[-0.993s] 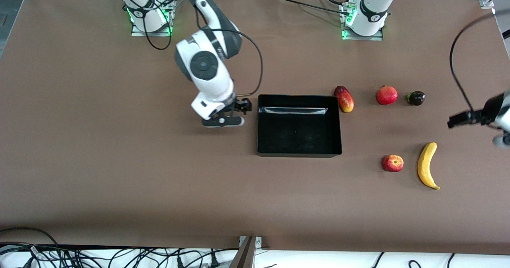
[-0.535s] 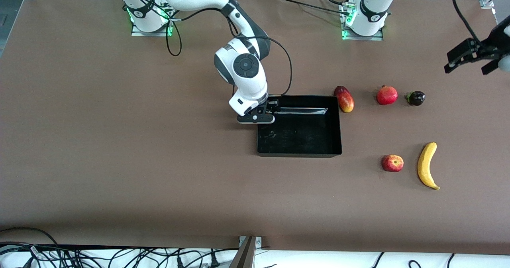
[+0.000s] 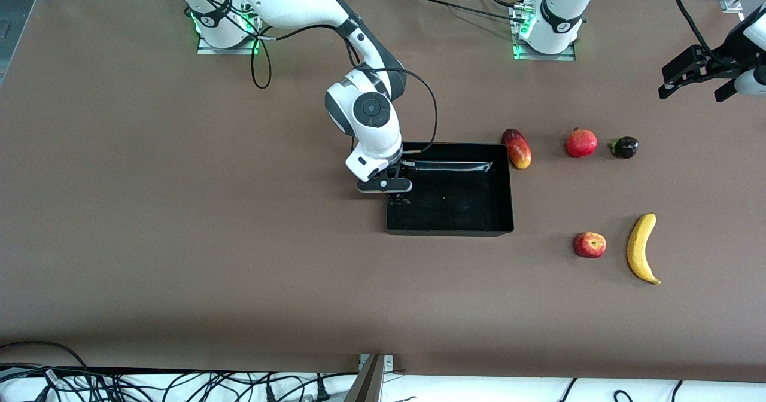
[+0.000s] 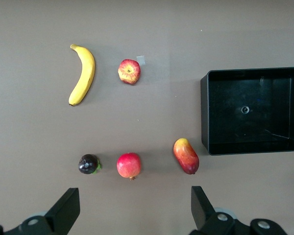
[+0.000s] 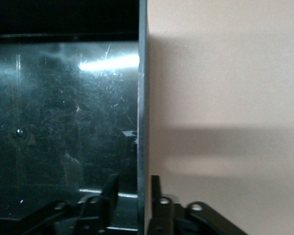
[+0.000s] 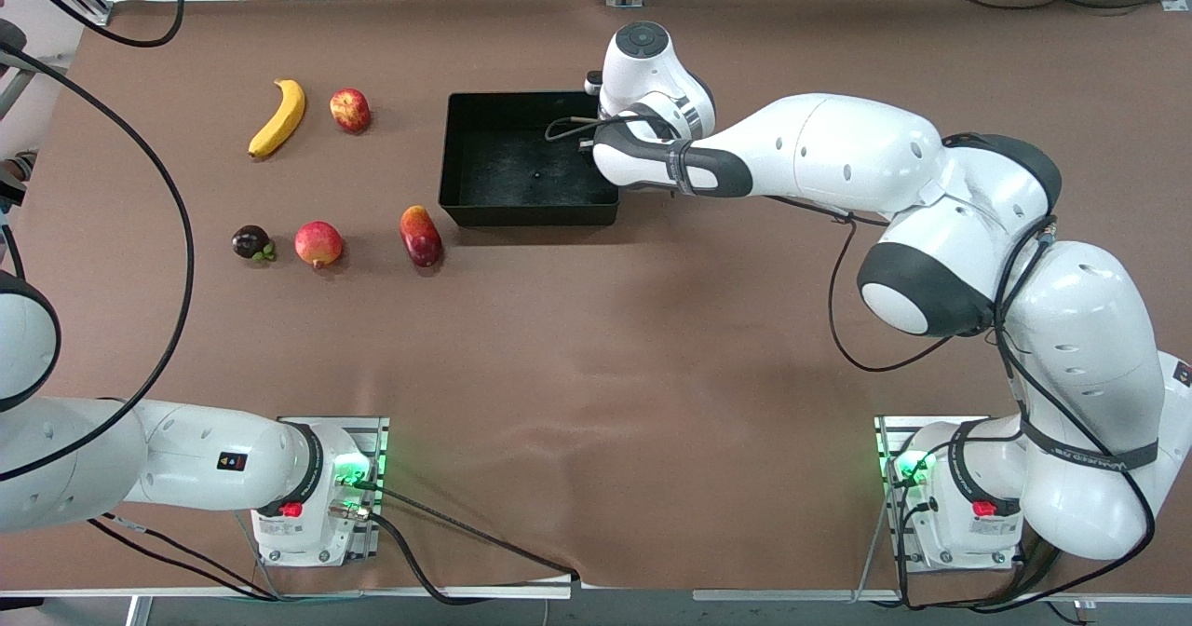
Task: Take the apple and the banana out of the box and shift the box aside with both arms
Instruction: 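Slide the black tray across the table away from the fruits with the right gripper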
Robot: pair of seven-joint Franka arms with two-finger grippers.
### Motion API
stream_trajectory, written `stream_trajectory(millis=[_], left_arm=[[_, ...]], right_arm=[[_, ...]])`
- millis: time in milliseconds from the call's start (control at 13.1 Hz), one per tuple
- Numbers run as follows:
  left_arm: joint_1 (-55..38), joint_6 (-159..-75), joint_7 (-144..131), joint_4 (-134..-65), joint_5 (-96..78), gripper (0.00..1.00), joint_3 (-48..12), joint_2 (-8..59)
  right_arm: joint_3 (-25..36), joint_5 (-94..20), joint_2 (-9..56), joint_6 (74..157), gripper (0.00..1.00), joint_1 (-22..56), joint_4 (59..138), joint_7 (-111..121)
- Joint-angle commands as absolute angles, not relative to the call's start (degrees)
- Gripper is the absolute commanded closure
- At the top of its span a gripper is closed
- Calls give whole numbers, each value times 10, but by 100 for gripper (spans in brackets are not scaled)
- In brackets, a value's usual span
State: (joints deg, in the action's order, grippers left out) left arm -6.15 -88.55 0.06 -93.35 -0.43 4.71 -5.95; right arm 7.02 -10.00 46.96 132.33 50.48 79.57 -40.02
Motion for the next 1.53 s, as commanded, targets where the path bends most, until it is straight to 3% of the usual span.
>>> stream_trajectory(millis=[0, 535, 687, 1145, 1451], left_arm=[[-57, -868, -45, -934, -3, 0, 33, -71], [-59, -857, -41, -934, -4, 0, 34, -82], [-60, -857, -40, -934, -4, 0, 35, -82], [-60, -857, -40, -934, -4, 0, 38, -82], [-60, -858, -40, -934, -4, 0, 40, -82]], right_arm=[[70, -99, 467, 1313, 100, 493, 789, -389], [71, -116, 379, 1146, 100, 328, 794, -146], [72, -116, 346, 1128, 100, 272, 833, -61], [198, -106, 241, 1182, 100, 244, 1017, 62], [256, -107, 169, 1286, 100, 245, 1192, 126]])
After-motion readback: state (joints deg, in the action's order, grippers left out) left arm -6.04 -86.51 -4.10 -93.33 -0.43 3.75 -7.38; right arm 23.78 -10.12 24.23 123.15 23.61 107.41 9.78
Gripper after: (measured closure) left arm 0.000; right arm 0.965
